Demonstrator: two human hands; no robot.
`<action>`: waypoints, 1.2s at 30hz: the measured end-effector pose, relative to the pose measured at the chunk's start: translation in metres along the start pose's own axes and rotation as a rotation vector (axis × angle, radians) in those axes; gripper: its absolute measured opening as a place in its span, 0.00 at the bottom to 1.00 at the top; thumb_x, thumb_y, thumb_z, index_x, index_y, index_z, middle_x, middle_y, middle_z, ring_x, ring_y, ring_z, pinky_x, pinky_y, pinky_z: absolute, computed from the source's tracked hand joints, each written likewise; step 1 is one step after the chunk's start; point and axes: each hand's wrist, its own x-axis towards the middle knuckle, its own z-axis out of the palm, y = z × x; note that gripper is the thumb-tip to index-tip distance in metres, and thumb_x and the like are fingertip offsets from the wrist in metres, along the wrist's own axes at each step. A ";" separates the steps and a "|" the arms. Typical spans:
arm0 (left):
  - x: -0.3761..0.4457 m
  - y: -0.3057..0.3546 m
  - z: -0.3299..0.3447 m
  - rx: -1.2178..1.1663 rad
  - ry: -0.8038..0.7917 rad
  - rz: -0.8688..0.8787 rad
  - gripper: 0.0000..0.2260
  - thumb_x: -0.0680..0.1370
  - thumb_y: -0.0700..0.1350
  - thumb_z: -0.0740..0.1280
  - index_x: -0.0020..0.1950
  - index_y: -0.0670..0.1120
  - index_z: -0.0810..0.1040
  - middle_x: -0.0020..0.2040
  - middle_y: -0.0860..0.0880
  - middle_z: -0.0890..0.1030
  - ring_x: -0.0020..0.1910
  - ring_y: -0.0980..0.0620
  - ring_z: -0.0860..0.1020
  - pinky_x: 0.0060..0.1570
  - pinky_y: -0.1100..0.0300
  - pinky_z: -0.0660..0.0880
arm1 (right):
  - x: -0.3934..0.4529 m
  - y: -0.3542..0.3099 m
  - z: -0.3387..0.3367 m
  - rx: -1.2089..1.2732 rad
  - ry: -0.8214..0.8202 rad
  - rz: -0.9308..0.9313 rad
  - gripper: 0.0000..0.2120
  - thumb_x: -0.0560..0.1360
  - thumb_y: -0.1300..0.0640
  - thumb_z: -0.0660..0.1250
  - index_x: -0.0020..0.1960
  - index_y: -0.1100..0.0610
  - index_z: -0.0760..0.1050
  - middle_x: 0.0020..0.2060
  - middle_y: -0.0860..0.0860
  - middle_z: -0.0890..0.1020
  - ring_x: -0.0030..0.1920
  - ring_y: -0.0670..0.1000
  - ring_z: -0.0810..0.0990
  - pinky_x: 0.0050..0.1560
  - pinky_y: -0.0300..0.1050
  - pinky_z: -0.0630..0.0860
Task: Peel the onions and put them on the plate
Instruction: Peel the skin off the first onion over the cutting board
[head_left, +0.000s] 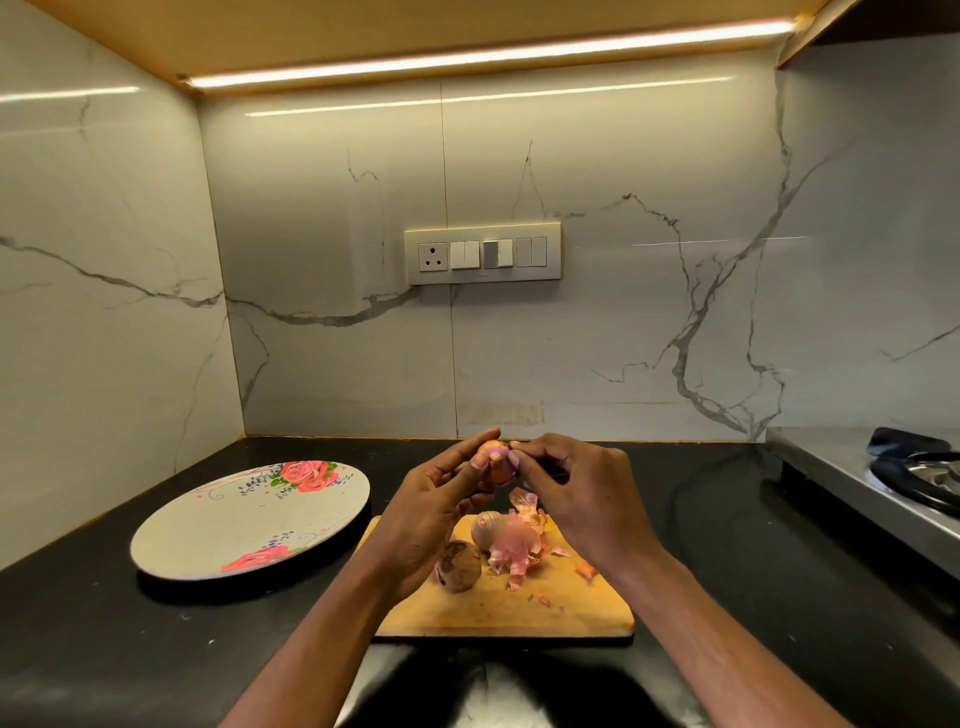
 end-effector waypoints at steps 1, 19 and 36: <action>0.000 0.000 0.000 -0.002 0.001 -0.004 0.19 0.76 0.49 0.66 0.67 0.54 0.79 0.59 0.54 0.83 0.59 0.53 0.80 0.58 0.56 0.76 | 0.000 0.000 0.000 -0.005 0.000 0.002 0.10 0.76 0.50 0.72 0.54 0.53 0.85 0.42 0.45 0.86 0.42 0.40 0.83 0.41 0.28 0.77; -0.002 0.003 0.001 -0.120 0.018 -0.026 0.15 0.81 0.45 0.63 0.66 0.50 0.79 0.54 0.48 0.85 0.54 0.47 0.84 0.54 0.55 0.81 | 0.001 -0.003 0.000 0.108 -0.027 0.092 0.10 0.76 0.47 0.70 0.54 0.50 0.83 0.43 0.41 0.85 0.45 0.38 0.83 0.44 0.31 0.79; -0.005 0.008 0.005 -0.236 -0.030 -0.058 0.17 0.74 0.43 0.69 0.63 0.48 0.82 0.55 0.42 0.84 0.50 0.47 0.85 0.48 0.59 0.81 | 0.001 0.001 0.003 -0.033 0.071 0.006 0.03 0.77 0.54 0.71 0.50 0.52 0.81 0.40 0.43 0.81 0.40 0.39 0.81 0.38 0.27 0.75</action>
